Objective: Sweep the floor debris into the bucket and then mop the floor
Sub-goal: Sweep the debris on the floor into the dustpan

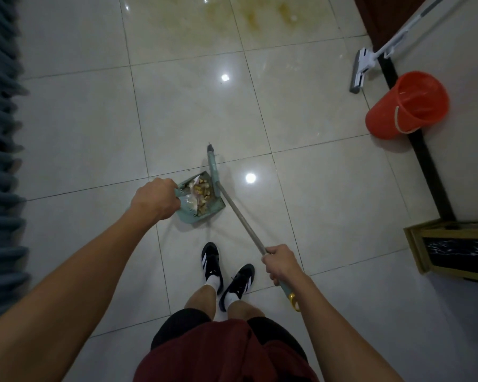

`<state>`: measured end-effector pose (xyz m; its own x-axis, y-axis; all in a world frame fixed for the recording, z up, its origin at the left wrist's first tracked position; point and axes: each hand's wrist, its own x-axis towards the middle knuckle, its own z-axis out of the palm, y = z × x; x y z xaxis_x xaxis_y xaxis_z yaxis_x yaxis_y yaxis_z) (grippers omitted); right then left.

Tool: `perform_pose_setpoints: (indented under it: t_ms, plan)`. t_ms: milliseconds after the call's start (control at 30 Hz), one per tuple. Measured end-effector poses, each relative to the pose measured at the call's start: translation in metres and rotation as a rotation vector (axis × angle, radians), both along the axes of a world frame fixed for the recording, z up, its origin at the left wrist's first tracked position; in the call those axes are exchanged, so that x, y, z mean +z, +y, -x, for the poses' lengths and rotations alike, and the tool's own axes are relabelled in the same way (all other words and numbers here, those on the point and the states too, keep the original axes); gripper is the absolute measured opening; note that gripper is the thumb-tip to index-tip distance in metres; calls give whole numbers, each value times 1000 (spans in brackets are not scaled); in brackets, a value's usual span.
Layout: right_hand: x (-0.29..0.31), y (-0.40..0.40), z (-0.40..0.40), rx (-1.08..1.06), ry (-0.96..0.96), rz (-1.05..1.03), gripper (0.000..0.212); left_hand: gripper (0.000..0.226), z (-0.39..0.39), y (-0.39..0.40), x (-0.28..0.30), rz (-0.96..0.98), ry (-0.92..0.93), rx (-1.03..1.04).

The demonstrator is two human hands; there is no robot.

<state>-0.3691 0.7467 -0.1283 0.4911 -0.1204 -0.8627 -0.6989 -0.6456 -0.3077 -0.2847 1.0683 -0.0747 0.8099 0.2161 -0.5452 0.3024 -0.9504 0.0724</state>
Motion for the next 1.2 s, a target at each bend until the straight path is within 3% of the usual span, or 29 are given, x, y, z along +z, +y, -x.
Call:
perform_pose_setpoints:
  t_ms: [333,500,633,767,967,1200]
  plan:
    - [-8,-20,-10,282,-153,177,44,18,58,30,0,1,17,171]
    - [-27,7,-31,473,-136,254,35,16,65,60,-9,13,20,229]
    - [-37,37,-37,514,-37,230,42,15,57,79,-17,37,1,253]
    - [-31,65,-24,448,46,165,44,16,43,90,-16,78,-37,240]
    - [-13,92,-9,159,128,34,49,14,36,107,-9,119,-44,221]
    - [28,108,-3,12,171,-50,35,12,42,126,-1,188,-60,241]
